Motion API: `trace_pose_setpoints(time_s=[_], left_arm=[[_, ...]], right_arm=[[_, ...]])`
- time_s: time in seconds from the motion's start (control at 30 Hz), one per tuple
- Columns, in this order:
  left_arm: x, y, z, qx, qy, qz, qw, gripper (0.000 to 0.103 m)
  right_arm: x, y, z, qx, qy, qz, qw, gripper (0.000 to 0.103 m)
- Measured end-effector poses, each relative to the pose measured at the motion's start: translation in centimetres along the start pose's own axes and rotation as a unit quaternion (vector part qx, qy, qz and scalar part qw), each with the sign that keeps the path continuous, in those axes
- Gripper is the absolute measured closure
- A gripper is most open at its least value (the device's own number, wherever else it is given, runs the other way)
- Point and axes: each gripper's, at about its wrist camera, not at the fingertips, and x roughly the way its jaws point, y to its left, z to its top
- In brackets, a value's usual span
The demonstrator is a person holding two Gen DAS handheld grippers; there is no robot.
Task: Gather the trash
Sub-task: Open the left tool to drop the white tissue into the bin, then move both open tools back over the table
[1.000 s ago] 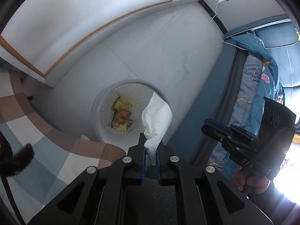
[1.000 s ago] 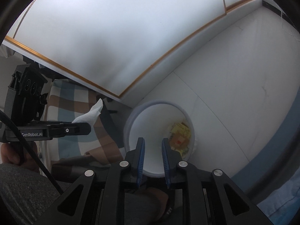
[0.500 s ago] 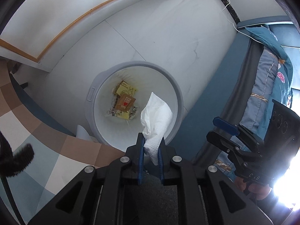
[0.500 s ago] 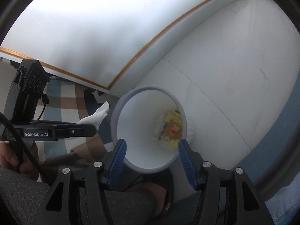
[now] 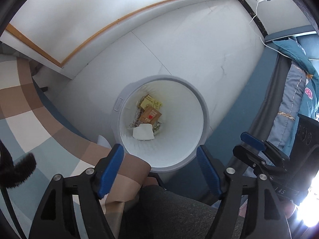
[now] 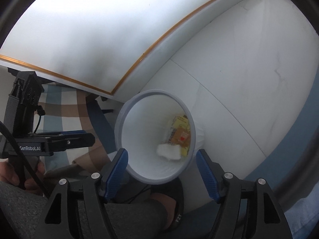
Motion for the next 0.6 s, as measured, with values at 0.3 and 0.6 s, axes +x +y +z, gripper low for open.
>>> trace_pose_setpoints(time_s=[0.3, 0.6], left_arm=[[-5.4, 0.5, -1.7, -0.02, -0.111, 0.035, 0.993, 0.03], [-12.6, 1.3, -5.8, -0.061, -0.24, 0.084, 0.9651, 0.03]], right_arm=[[-2.0, 1.3, 0.1, -0.014, -0.021, -0.003, 1.0, 0.025], [-6.6, 4.9, 0.2, -0.05, -0.078, 0.0, 0.996, 0.02]])
